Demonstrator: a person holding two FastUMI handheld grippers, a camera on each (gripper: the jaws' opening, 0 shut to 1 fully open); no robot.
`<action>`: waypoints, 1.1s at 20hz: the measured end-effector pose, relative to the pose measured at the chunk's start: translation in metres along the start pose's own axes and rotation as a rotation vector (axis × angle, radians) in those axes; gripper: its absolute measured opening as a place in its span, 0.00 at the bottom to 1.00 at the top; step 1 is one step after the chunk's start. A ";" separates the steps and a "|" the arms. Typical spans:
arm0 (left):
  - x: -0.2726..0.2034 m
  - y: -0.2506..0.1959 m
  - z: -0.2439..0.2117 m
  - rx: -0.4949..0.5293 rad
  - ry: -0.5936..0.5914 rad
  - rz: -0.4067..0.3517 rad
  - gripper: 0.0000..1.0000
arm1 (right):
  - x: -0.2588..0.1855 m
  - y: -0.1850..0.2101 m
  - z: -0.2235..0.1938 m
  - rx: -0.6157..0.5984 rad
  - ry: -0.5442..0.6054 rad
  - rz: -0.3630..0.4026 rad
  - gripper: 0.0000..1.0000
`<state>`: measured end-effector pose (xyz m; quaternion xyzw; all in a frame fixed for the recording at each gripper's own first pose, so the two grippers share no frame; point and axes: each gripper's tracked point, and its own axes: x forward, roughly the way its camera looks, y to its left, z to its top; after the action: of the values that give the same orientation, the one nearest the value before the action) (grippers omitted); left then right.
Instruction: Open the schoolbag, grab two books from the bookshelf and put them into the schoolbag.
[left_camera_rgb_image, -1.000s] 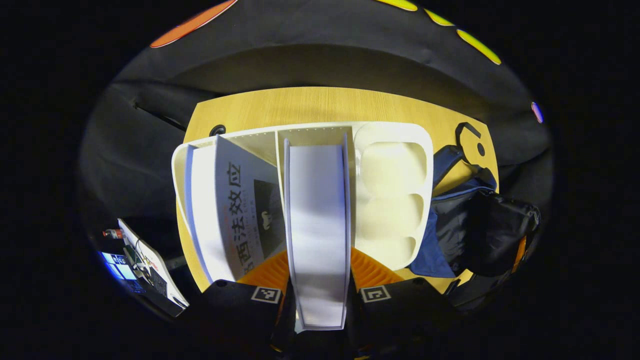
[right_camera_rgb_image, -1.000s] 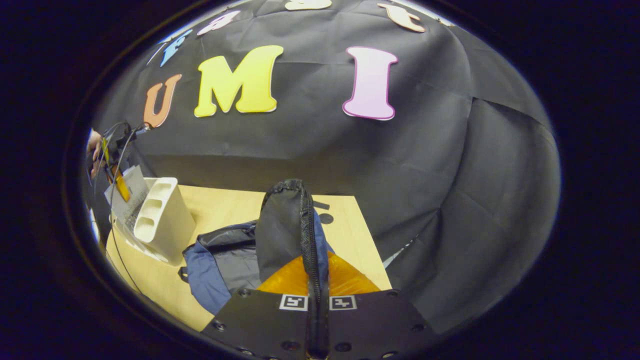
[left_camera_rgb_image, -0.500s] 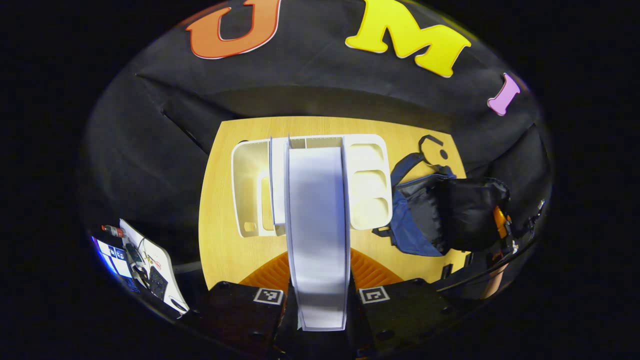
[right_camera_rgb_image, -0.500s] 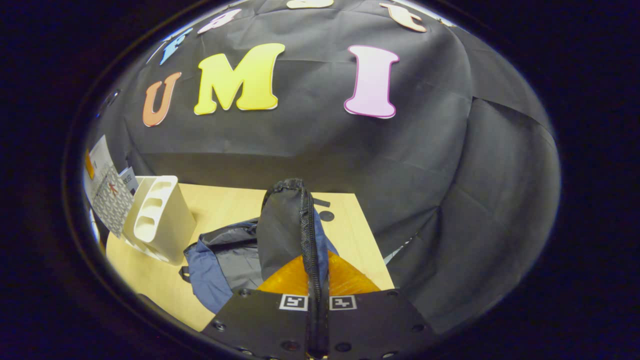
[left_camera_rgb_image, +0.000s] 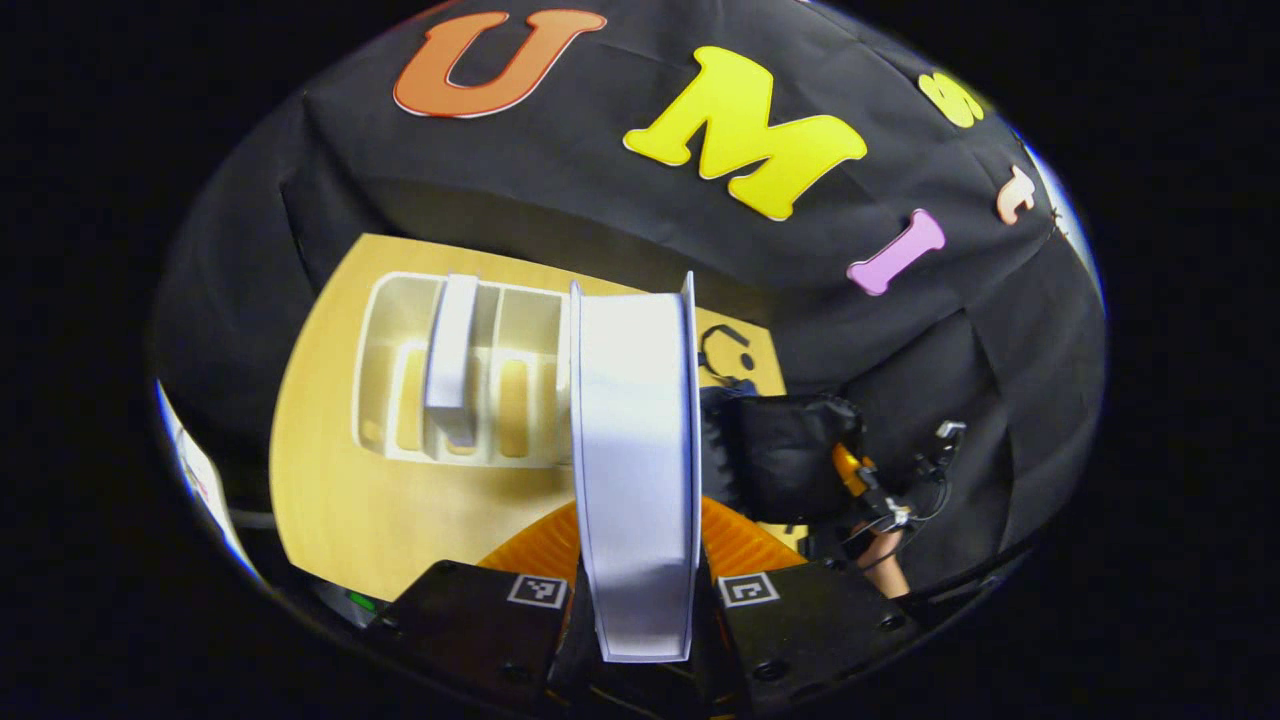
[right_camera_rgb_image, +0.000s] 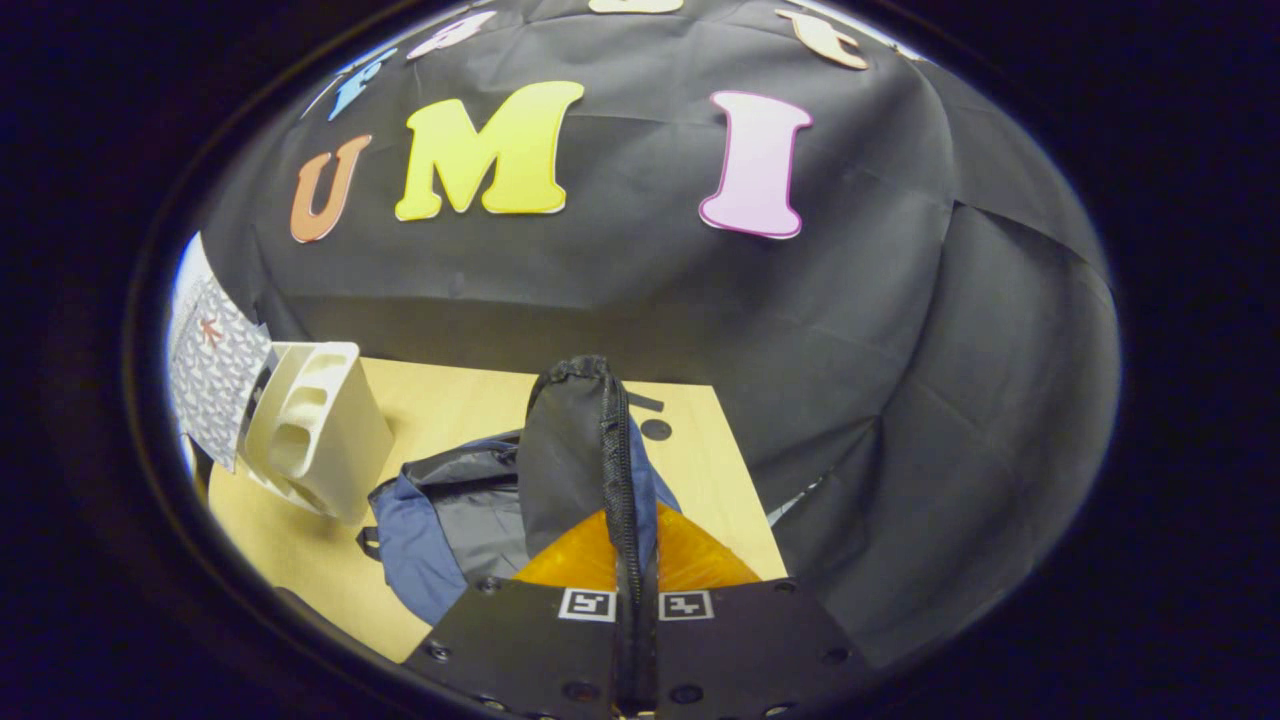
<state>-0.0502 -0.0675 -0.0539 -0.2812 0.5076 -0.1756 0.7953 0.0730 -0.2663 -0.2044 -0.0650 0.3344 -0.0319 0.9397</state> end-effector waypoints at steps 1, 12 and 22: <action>0.007 -0.009 -0.005 -0.011 -0.009 -0.037 0.41 | -0.001 0.001 0.002 -0.007 -0.003 0.001 0.01; 0.180 -0.074 -0.081 -0.098 0.069 -0.148 0.41 | 0.001 -0.008 0.001 0.008 0.002 0.007 0.01; 0.290 -0.085 -0.117 -0.191 0.110 -0.190 0.41 | 0.010 -0.013 0.002 -0.015 0.017 0.029 0.01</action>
<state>-0.0326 -0.3289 -0.2445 -0.3925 0.5360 -0.2162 0.7154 0.0819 -0.2805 -0.2075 -0.0670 0.3437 -0.0164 0.9366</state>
